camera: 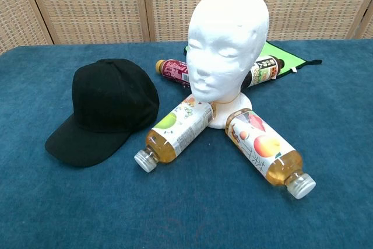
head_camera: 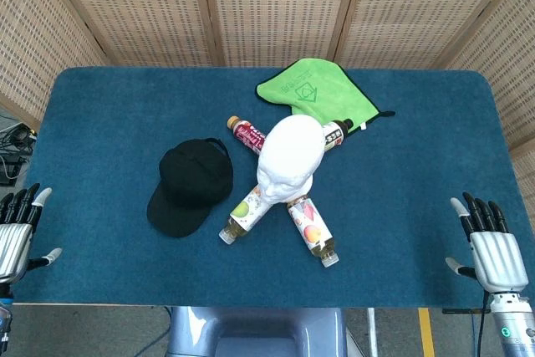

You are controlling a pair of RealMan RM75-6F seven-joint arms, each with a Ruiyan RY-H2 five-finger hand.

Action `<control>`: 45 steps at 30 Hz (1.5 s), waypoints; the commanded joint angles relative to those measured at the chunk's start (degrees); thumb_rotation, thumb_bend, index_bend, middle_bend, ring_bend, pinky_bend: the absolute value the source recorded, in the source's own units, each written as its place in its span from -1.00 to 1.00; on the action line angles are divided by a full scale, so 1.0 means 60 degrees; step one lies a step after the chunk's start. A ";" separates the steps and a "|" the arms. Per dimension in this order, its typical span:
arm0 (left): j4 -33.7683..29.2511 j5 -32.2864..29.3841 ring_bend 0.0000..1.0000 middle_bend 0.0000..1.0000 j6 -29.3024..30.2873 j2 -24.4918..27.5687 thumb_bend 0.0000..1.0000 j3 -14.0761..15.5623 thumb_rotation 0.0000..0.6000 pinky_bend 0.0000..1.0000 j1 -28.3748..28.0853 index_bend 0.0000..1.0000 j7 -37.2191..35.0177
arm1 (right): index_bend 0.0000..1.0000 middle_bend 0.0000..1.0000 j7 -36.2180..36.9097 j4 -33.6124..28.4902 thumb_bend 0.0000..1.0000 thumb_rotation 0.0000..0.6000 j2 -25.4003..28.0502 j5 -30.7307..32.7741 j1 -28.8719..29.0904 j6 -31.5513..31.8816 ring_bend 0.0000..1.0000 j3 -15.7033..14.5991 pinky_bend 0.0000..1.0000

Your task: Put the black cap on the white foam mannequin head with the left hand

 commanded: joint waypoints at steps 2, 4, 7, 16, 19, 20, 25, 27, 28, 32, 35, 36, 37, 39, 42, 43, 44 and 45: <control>-0.0007 0.0023 -1.00 -1.00 -0.0022 0.0001 -1.00 0.0016 1.00 -0.93 -0.0016 -1.00 0.0011 | -0.84 -1.00 -0.0007 -0.0003 -0.90 1.00 0.0006 -0.0003 -0.0011 0.0014 -1.00 -0.0006 -1.00; -0.0012 0.0040 -1.00 -1.00 -0.0021 0.0000 -1.00 0.0027 1.00 -0.93 -0.0017 -1.00 0.0035 | -0.84 -1.00 -0.0010 -0.0008 -0.90 1.00 0.0017 -0.0008 -0.0024 0.0035 -1.00 -0.0011 -1.00; -0.0033 0.0056 -1.00 -1.00 0.0009 0.0008 -1.00 0.0044 1.00 -0.93 0.0002 -1.00 0.0047 | -0.84 -1.00 0.0035 -0.0061 -0.90 1.00 0.0052 -0.0029 -0.0052 0.0102 -1.00 -0.0007 -1.00; -0.0035 0.0070 -1.00 -1.00 0.0069 -0.0035 -1.00 0.0001 1.00 -0.93 -0.0006 -1.00 -0.0019 | -0.84 -1.00 0.0030 -0.0078 -0.90 1.00 0.0060 -0.0001 -0.0043 0.0079 -1.00 0.0004 -1.00; 0.0021 0.0115 -1.00 -1.00 0.0066 -0.0088 -1.00 0.0017 1.00 -0.93 -0.0019 -1.00 -0.0011 | -0.84 -1.00 0.0033 -0.0075 -0.90 1.00 0.0058 0.0014 -0.0034 0.0060 -1.00 0.0010 -1.00; 0.0036 0.0121 -1.00 -1.00 0.0066 -0.0102 -1.00 0.0021 1.00 -0.93 -0.0020 -1.00 -0.0005 | -0.84 -1.00 0.0027 -0.0077 -0.90 1.00 0.0055 0.0001 -0.0032 0.0067 -1.00 0.0010 -1.00; 0.0076 0.0119 -1.00 -1.00 0.0058 -0.0152 -1.00 0.0018 1.00 -0.93 -0.0032 -1.00 0.0010 | -0.84 -1.00 0.0003 -0.0068 -0.90 1.00 0.0043 -0.0024 -0.0035 0.0061 -1.00 -0.0016 -1.00; 0.0076 0.0137 -1.00 -1.00 0.0046 -0.0168 -1.00 0.0030 1.00 -0.91 -0.0041 -1.00 0.0037 | -0.83 -1.00 -0.0001 -0.0067 -0.90 1.00 0.0045 -0.0036 -0.0043 0.0066 -1.00 -0.0028 -1.00; 0.0081 0.0161 -1.00 -1.00 0.0054 -0.0194 -1.00 0.0035 1.00 -0.88 -0.0046 -1.00 0.0059 | -0.83 -1.00 0.0003 -0.0074 -0.90 1.00 0.0048 -0.0042 -0.0049 0.0074 -1.00 -0.0034 -1.00; 0.0214 0.0250 -0.86 -0.97 0.0118 -0.0399 -1.00 0.0041 1.00 -0.57 -0.0061 -1.00 0.0177 | -0.83 -1.00 0.0009 -0.0115 -0.90 1.00 0.0062 -0.0079 -0.0064 0.0106 -1.00 -0.0048 -1.00; 0.0393 0.0321 -0.47 -0.68 0.0144 -0.0623 -1.00 -0.0001 1.00 -0.25 -0.0122 -1.00 0.0245 | -0.81 -1.00 -0.0016 -0.0127 -0.90 1.00 0.0057 -0.0100 -0.0062 0.0094 -1.00 -0.0067 -1.00; 0.0528 0.0350 -0.32 -0.52 0.0186 -0.0759 -1.00 -0.0055 1.00 -0.13 -0.0159 -1.00 0.0265 | -0.81 -1.00 -0.0029 -0.0129 -0.90 1.00 0.0051 -0.0101 -0.0060 0.0083 -1.00 -0.0075 -1.00; 0.0691 0.0376 -0.23 -0.43 0.0225 -0.0906 -1.00 -0.0116 1.00 -0.07 -0.0204 -1.00 0.0293 | -0.80 -1.00 -0.0040 -0.0129 -0.90 1.00 0.0045 -0.0099 -0.0059 0.0076 -1.00 -0.0078 -1.00; 0.1051 0.0469 0.01 -0.14 0.0227 -0.1210 -1.00 -0.0209 1.00 0.09 -0.0337 -1.00 0.0320 | -0.79 -1.00 -0.0060 -0.0127 -0.90 1.00 0.0033 -0.0091 -0.0056 0.0071 -1.00 -0.0074 -1.00; 0.1586 0.0562 0.23 0.17 0.0061 -0.1664 -1.00 -0.0338 1.00 0.26 -0.0616 -0.99 0.0338 | -0.79 -1.00 -0.0061 -0.0134 -0.90 1.00 0.0028 -0.0053 -0.0056 0.0071 -1.00 -0.0054 -1.00; 0.1733 0.0607 0.27 0.23 0.0018 -0.1794 -0.97 -0.0363 1.00 0.29 -0.0697 -0.98 0.0325 | -0.79 -1.00 -0.0053 -0.0135 -0.90 1.00 0.0030 -0.0039 -0.0056 0.0068 -1.00 -0.0048 -1.00; 0.1959 0.0675 0.29 0.26 -0.0048 -0.1983 -0.95 -0.0383 1.00 0.30 -0.0808 -0.96 0.0307 | -0.79 -1.00 -0.0042 -0.0136 -0.90 1.00 0.0034 -0.0024 -0.0055 0.0062 -1.00 -0.0041 -1.00; 0.2104 0.0728 0.32 0.31 -0.0111 -0.2102 -0.90 -0.0377 1.00 0.33 -0.0884 -0.94 0.0314 | -0.79 -1.00 -0.0034 -0.0134 -0.90 1.00 0.0037 -0.0017 -0.0054 0.0060 -1.00 -0.0038 -1.00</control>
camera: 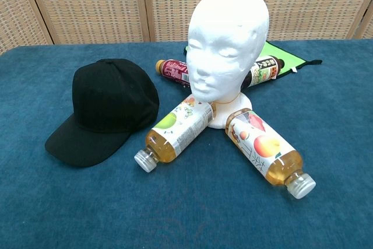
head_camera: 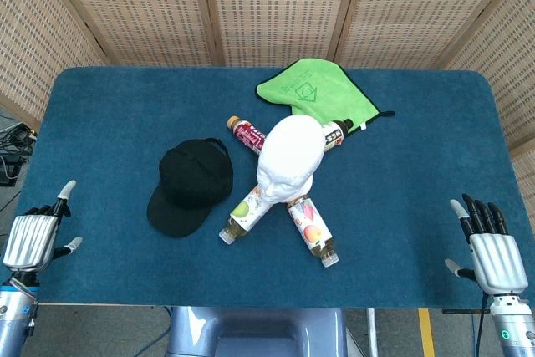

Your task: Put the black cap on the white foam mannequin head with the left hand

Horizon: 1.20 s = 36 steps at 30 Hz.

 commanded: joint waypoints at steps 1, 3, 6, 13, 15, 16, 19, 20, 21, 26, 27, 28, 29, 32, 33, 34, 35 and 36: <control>0.0645 0.0254 0.35 0.35 -0.0261 -0.0566 -0.82 -0.0069 1.00 0.35 -0.0382 -0.91 0.0012 | -0.78 -1.00 0.0018 0.0002 -0.90 1.00 0.0007 0.0014 0.0001 -0.0004 -1.00 0.0009 -1.00; 0.0864 0.0349 0.40 0.41 -0.0391 -0.0776 -0.69 -0.0022 1.00 0.38 -0.0501 -0.90 0.0036 | -0.78 -1.00 0.0038 0.0002 -0.90 1.00 0.0011 0.0016 -0.0001 -0.0002 -1.00 0.0011 -1.00; 0.1265 0.0500 0.42 0.45 -0.0669 -0.1176 -0.54 0.0119 1.00 0.40 -0.0691 -0.92 0.0068 | -0.78 -1.00 0.0062 0.0008 -0.90 1.00 0.0018 0.0017 -0.0006 0.0004 -1.00 0.0011 -1.00; 0.2225 0.0778 0.45 0.48 -0.1097 -0.2069 -0.17 0.0515 1.00 0.41 -0.0902 -0.95 0.0164 | -0.77 -1.00 0.0148 0.0023 -0.90 1.00 0.0037 0.0047 -0.0010 0.0021 -1.00 0.0042 -1.00; 0.2450 0.0846 0.45 0.48 -0.1165 -0.2274 -0.11 0.0613 1.00 0.41 -0.0929 -0.93 0.0135 | -0.77 -1.00 0.0155 0.0030 -0.90 1.00 0.0034 0.0048 -0.0013 0.0035 -1.00 0.0049 -1.00; 0.2565 0.0897 0.45 0.48 -0.1183 -0.2373 -0.11 0.0663 1.00 0.41 -0.0945 -0.93 0.0117 | -0.77 -1.00 0.0156 0.0032 -0.90 1.00 0.0032 0.0044 -0.0015 0.0043 -1.00 0.0051 -1.00; 0.2991 0.1048 0.45 0.48 -0.1194 -0.2646 -0.11 0.0775 1.00 0.41 -0.0994 -0.92 0.0105 | -0.77 -1.00 0.0163 0.0035 -0.90 1.00 0.0026 0.0035 -0.0020 0.0067 -1.00 0.0058 -1.00; 0.3127 0.1086 0.45 0.48 -0.1202 -0.2730 -0.11 0.0801 1.00 0.41 -0.1013 -0.92 0.0092 | -0.77 -1.00 0.0159 0.0038 -0.90 1.00 0.0022 0.0032 -0.0021 0.0074 -1.00 0.0058 -1.00; 0.3262 0.1120 0.45 0.48 -0.1214 -0.2819 -0.10 0.0823 1.00 0.41 -0.1035 -0.92 0.0068 | -0.77 -1.00 0.0156 0.0041 -0.90 1.00 0.0016 0.0028 -0.0022 0.0078 -1.00 0.0058 -1.00; 0.3868 0.1199 0.45 0.48 -0.1265 -0.3248 -0.10 0.0857 1.00 0.41 -0.1141 -0.92 -0.0140 | -0.77 -1.00 0.0150 0.0053 -0.90 1.00 -0.0003 0.0018 -0.0029 0.0118 -1.00 0.0072 -1.00; 0.3935 0.1223 0.45 0.48 -0.1270 -0.3294 -0.10 0.0867 1.00 0.41 -0.1159 -0.92 -0.0153 | -0.77 -1.00 0.0157 0.0054 -0.90 1.00 -0.0003 0.0020 -0.0032 0.0130 -1.00 0.0079 -1.00; 0.4090 0.1259 0.45 0.48 -0.1265 -0.3390 -0.10 0.0876 1.00 0.41 -0.1187 -0.92 -0.0164 | -0.77 -1.00 0.0171 0.0057 -0.90 1.00 -0.0002 0.0025 -0.0038 0.0148 -1.00 0.0088 -1.00; 0.4243 0.1289 0.45 0.48 -0.1271 -0.3478 -0.10 0.0892 1.00 0.41 -0.1211 -0.92 -0.0176 | -0.77 -1.00 0.0188 0.0061 -0.90 1.00 -0.0002 0.0029 -0.0042 0.0160 -1.00 0.0095 -1.00; 0.4596 0.1301 0.45 0.48 -0.1312 -0.3711 -0.10 0.0903 1.00 0.41 -0.1263 -0.88 -0.0282 | -0.77 -1.00 0.0231 0.0066 -0.90 1.00 0.0008 0.0042 -0.0046 0.0167 -1.00 0.0107 -1.00; 0.4705 0.1297 0.45 0.48 -0.1324 -0.3783 -0.10 0.0898 1.00 0.41 -0.1281 -0.88 -0.0305 | -0.77 -1.00 0.0239 0.0068 -0.90 1.00 0.0010 0.0043 -0.0046 0.0168 -1.00 0.0109 -1.00; 0.4870 0.1306 0.45 0.48 -0.1312 -0.3895 -0.10 0.0886 1.00 0.41 -0.1309 -0.87 -0.0334 | -0.77 -1.00 0.0249 0.0069 -0.90 1.00 0.0010 0.0040 -0.0046 0.0166 -1.00 0.0107 -1.00; 0.4986 0.1326 0.45 0.48 -0.1297 -0.3977 -0.10 0.0877 1.00 0.41 -0.1338 -0.87 -0.0355 | -0.77 -1.00 0.0256 0.0071 -0.90 1.00 0.0009 0.0036 -0.0046 0.0166 -1.00 0.0105 -1.00; 0.5096 0.1332 0.45 0.48 -0.1291 -0.4056 -0.10 0.0859 1.00 0.41 -0.1369 -0.87 -0.0380 | -0.77 -1.00 0.0273 0.0074 -0.90 1.00 0.0006 0.0028 -0.0043 0.0162 -1.00 0.0103 -1.00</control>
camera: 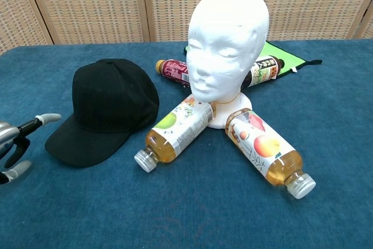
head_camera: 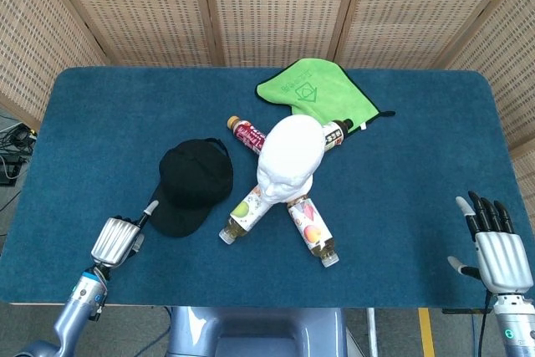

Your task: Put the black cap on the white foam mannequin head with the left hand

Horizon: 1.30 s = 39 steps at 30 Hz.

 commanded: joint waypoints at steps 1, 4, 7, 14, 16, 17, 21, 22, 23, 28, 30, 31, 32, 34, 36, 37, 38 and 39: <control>0.0393 0.0030 0.45 0.48 -0.0007 -0.0315 -0.10 -0.0048 1.00 0.41 -0.0128 -0.87 -0.0128 | -0.77 -1.00 0.0044 0.0007 -0.90 1.00 -0.0006 -0.0015 0.0006 -0.0011 -1.00 -0.0005 -1.00; 0.0616 -0.0036 0.45 0.48 -0.0146 -0.0552 -0.10 -0.0136 1.00 0.41 -0.0272 -0.85 -0.0216 | -0.77 -1.00 0.0141 0.0025 -0.90 1.00 -0.0009 -0.0016 0.0007 -0.0009 -1.00 0.0003 -1.00; 0.0796 0.0000 0.45 0.48 -0.0195 -0.0715 -0.10 -0.0137 1.00 0.41 -0.0370 -0.80 -0.0144 | -0.77 -1.00 0.0178 0.0046 -0.90 1.00 -0.0009 -0.0014 0.0002 0.0009 -1.00 0.0015 -1.00; 0.1684 0.0119 0.47 0.50 0.0272 -0.1430 -0.10 -0.0251 1.00 0.42 -0.0477 -0.66 -0.0143 | -0.77 -1.00 0.0194 0.0093 -0.90 1.00 -0.0044 -0.0031 0.0024 -0.0036 -1.00 0.0001 -1.00; 0.1984 0.0121 0.47 0.50 0.0384 -0.1638 -0.10 -0.0294 1.00 0.42 -0.0501 -0.58 -0.0145 | -0.77 -1.00 0.0184 0.0101 -0.90 1.00 -0.0058 -0.0059 0.0026 -0.0030 -1.00 -0.0009 -1.00; 0.2139 0.0127 0.47 0.51 0.0456 -0.1742 -0.10 -0.0314 1.00 0.42 -0.0512 -0.56 -0.0163 | -0.77 -1.00 0.0181 0.0105 -0.90 1.00 -0.0064 -0.0060 0.0026 -0.0031 -1.00 -0.0012 -1.00; 0.2897 0.0021 0.48 0.52 0.0697 -0.2254 -0.10 -0.0472 1.00 0.44 -0.0534 -0.53 -0.0419 | -0.78 -1.00 0.0164 0.0110 -0.90 1.00 -0.0079 -0.0055 0.0031 -0.0064 -1.00 -0.0028 -1.00; 0.3129 -0.0018 0.48 0.52 0.0711 -0.2409 -0.10 -0.0505 1.00 0.44 -0.0553 -0.52 -0.0548 | -0.78 -1.00 0.0153 0.0106 -0.90 1.00 -0.0082 -0.0073 0.0042 -0.0084 -1.00 -0.0040 -1.00; 0.3296 -0.0035 0.48 0.52 0.0736 -0.2514 -0.10 -0.0523 1.00 0.44 -0.0567 -0.52 -0.0609 | -0.78 -1.00 0.0147 0.0105 -0.90 1.00 -0.0087 -0.0085 0.0045 -0.0094 -1.00 -0.0050 -1.00; 0.4129 0.0059 0.51 0.55 0.0866 -0.2967 -0.09 -0.0441 1.00 0.45 -0.0654 -0.49 -0.0693 | -0.78 -1.00 0.0112 0.0106 -0.90 1.00 -0.0114 -0.0111 0.0056 -0.0129 -1.00 -0.0082 -1.00; 0.4531 0.0122 0.53 0.57 0.0998 -0.3181 -0.09 -0.0392 1.00 0.46 -0.0676 -0.44 -0.0722 | -0.78 -1.00 0.0121 0.0107 -0.90 1.00 -0.0117 -0.0098 0.0056 -0.0134 -1.00 -0.0077 -1.00; 0.4712 0.0140 0.55 0.59 0.1052 -0.3280 -0.09 -0.0373 1.00 0.47 -0.0679 -0.38 -0.0771 | -0.77 -1.00 0.0127 0.0111 -0.90 1.00 -0.0117 -0.0089 0.0057 -0.0139 -1.00 -0.0075 -1.00; 0.4971 0.0162 0.56 0.60 0.1138 -0.3412 -0.09 -0.0353 1.00 0.48 -0.0690 -0.34 -0.0851 | -0.77 -1.00 0.0134 0.0113 -0.90 1.00 -0.0116 -0.0078 0.0059 -0.0146 -1.00 -0.0071 -1.00; 0.5292 0.0184 0.60 0.65 0.1239 -0.3564 -0.07 -0.0330 1.00 0.50 -0.0705 -0.14 -0.0943 | -0.77 -1.00 0.0145 0.0117 -0.90 1.00 -0.0114 -0.0074 0.0061 -0.0153 -1.00 -0.0072 -1.00; 0.5584 0.0198 0.64 0.70 0.1358 -0.3694 -0.05 -0.0320 1.00 0.51 -0.0728 0.05 -0.1014 | -0.77 -1.00 0.0151 0.0117 -0.90 1.00 -0.0112 -0.0085 0.0066 -0.0160 -1.00 -0.0075 -1.00; 0.5714 0.0205 0.66 0.72 0.1428 -0.3751 -0.04 -0.0318 1.00 0.52 -0.0739 0.15 -0.1048 | -0.77 -1.00 0.0151 0.0119 -0.90 1.00 -0.0113 -0.0089 0.0067 -0.0159 -1.00 -0.0077 -1.00; 0.5832 0.0210 0.67 0.73 0.1502 -0.3800 -0.02 -0.0316 1.00 0.53 -0.0750 0.20 -0.1089 | -0.77 -1.00 0.0146 0.0119 -0.90 1.00 -0.0114 -0.0095 0.0068 -0.0160 -1.00 -0.0080 -1.00; 0.5935 0.0203 0.69 0.74 0.1562 -0.3844 0.00 -0.0323 1.00 0.53 -0.0758 0.26 -0.1133 | -0.77 -1.00 0.0144 0.0119 -0.90 1.00 -0.0115 -0.0097 0.0068 -0.0160 -1.00 -0.0081 -1.00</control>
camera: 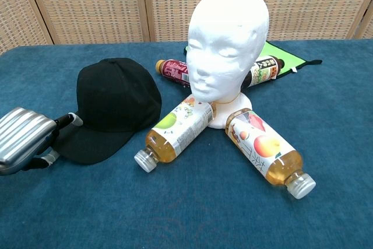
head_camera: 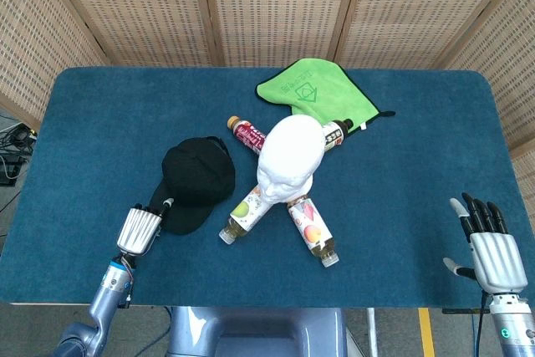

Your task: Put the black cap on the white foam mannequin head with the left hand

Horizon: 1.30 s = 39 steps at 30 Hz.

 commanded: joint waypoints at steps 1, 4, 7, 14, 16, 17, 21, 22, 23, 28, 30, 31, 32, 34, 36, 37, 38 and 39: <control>0.0409 0.0005 0.69 0.74 0.0269 -0.0233 0.02 -0.0001 1.00 0.53 -0.0048 0.32 -0.0192 | -0.76 -1.00 -0.0006 -0.0002 -0.90 1.00 -0.0002 -0.0007 -0.0001 0.0002 -1.00 -0.0005 -1.00; 0.0642 -0.0029 0.70 0.75 0.0384 -0.0290 0.07 -0.0021 1.00 0.54 -0.0069 0.47 -0.0260 | -0.75 -1.00 -0.0005 -0.0010 -0.90 1.00 0.0004 -0.0024 -0.0011 0.0035 -1.00 -0.0004 -1.00; 0.0946 0.0090 0.70 0.76 0.0552 -0.0201 0.17 0.0099 1.00 0.54 -0.0158 0.51 -0.0130 | -0.75 -1.00 0.0026 -0.0017 -0.90 1.00 0.0024 -0.0008 -0.0027 0.0072 -1.00 0.0014 -1.00; 0.1335 0.0506 0.71 0.76 0.0965 0.0308 0.37 0.0522 1.00 0.54 -0.0364 0.60 0.0291 | -0.73 -1.00 0.0044 -0.0046 -0.90 1.00 0.0047 -0.0025 -0.0038 0.0111 -1.00 0.0021 -1.00; 0.1367 0.0649 0.71 0.76 0.1102 0.0463 0.40 0.0672 1.00 0.54 -0.0396 0.61 0.0370 | -0.73 -1.00 0.0058 -0.0052 -0.90 1.00 0.0052 -0.0019 -0.0046 0.0124 -1.00 0.0026 -1.00; 0.1376 0.0696 0.71 0.76 0.1166 0.0528 0.41 0.0722 1.00 0.54 -0.0406 0.61 0.0428 | -0.73 -1.00 0.0063 -0.0051 -0.90 1.00 0.0055 -0.0017 -0.0048 0.0129 -1.00 0.0028 -1.00; 0.1345 0.0789 0.71 0.77 0.1359 0.0782 0.42 0.0828 1.00 0.54 -0.0472 0.62 0.0585 | -0.72 -1.00 0.0059 -0.0048 -0.90 1.00 0.0056 -0.0027 -0.0049 0.0139 -1.00 0.0029 -1.00; 0.1326 0.0784 0.71 0.77 0.1408 0.0855 0.42 0.0824 1.00 0.54 -0.0493 0.62 0.0607 | -0.72 -1.00 0.0060 -0.0049 -0.90 1.00 0.0057 -0.0028 -0.0052 0.0146 -1.00 0.0031 -1.00; 0.1276 0.0779 0.71 0.77 0.1466 0.0954 0.42 0.0820 1.00 0.54 -0.0529 0.62 0.0622 | -0.72 -1.00 0.0070 -0.0052 -0.90 1.00 0.0061 -0.0020 -0.0056 0.0154 -1.00 0.0037 -1.00; 0.1166 0.0713 0.71 0.77 0.1783 0.1352 0.42 0.0724 1.00 0.54 -0.0680 0.62 0.0713 | -0.71 -1.00 0.0097 -0.0050 -0.90 1.00 0.0070 -0.0001 -0.0057 0.0152 -1.00 0.0047 -1.00; 0.1077 0.0677 0.71 0.77 0.1933 0.1522 0.42 0.0672 1.00 0.54 -0.0734 0.62 0.0737 | -0.71 -1.00 0.0100 -0.0053 -0.90 1.00 0.0070 -0.0015 -0.0055 0.0154 -1.00 0.0045 -1.00; 0.1034 0.0659 0.71 0.77 0.2018 0.1616 0.42 0.0640 1.00 0.54 -0.0775 0.62 0.0753 | -0.71 -1.00 0.0102 -0.0057 -0.90 1.00 0.0069 -0.0024 -0.0054 0.0158 -1.00 0.0044 -1.00; 0.0993 0.0652 0.71 0.77 0.2102 0.1713 0.42 0.0618 1.00 0.54 -0.0817 0.62 0.0776 | -0.71 -1.00 0.0103 -0.0060 -0.90 1.00 0.0070 -0.0029 -0.0055 0.0163 -1.00 0.0043 -1.00; 0.0857 0.0606 0.71 0.77 0.2283 0.1951 0.42 0.0536 1.00 0.54 -0.0927 0.62 0.0826 | -0.71 -1.00 0.0109 -0.0065 -0.90 1.00 0.0072 -0.0038 -0.0062 0.0178 -1.00 0.0041 -1.00; 0.0748 0.0581 0.71 0.77 0.2410 0.2108 0.42 0.0479 1.00 0.54 -0.1008 0.62 0.0840 | -0.71 -1.00 0.0116 -0.0070 -0.90 1.00 0.0073 -0.0042 -0.0065 0.0186 -1.00 0.0042 -1.00; 0.0685 0.0573 0.71 0.77 0.2509 0.2219 0.42 0.0441 1.00 0.54 -0.1074 0.62 0.0879 | -0.71 -1.00 0.0119 -0.0072 -0.90 1.00 0.0073 -0.0046 -0.0066 0.0190 -1.00 0.0043 -1.00; 0.0626 0.0567 0.71 0.77 0.2617 0.2337 0.42 0.0401 1.00 0.54 -0.1146 0.62 0.0938 | -0.71 -1.00 0.0126 -0.0073 -0.90 1.00 0.0074 -0.0048 -0.0066 0.0191 -1.00 0.0043 -1.00; 0.0510 0.0572 0.71 0.77 0.2721 0.2509 0.42 0.0369 1.00 0.54 -0.1235 0.62 0.0999 | -0.71 -1.00 0.0133 -0.0077 -0.90 1.00 0.0072 -0.0051 -0.0065 0.0191 -1.00 0.0042 -1.00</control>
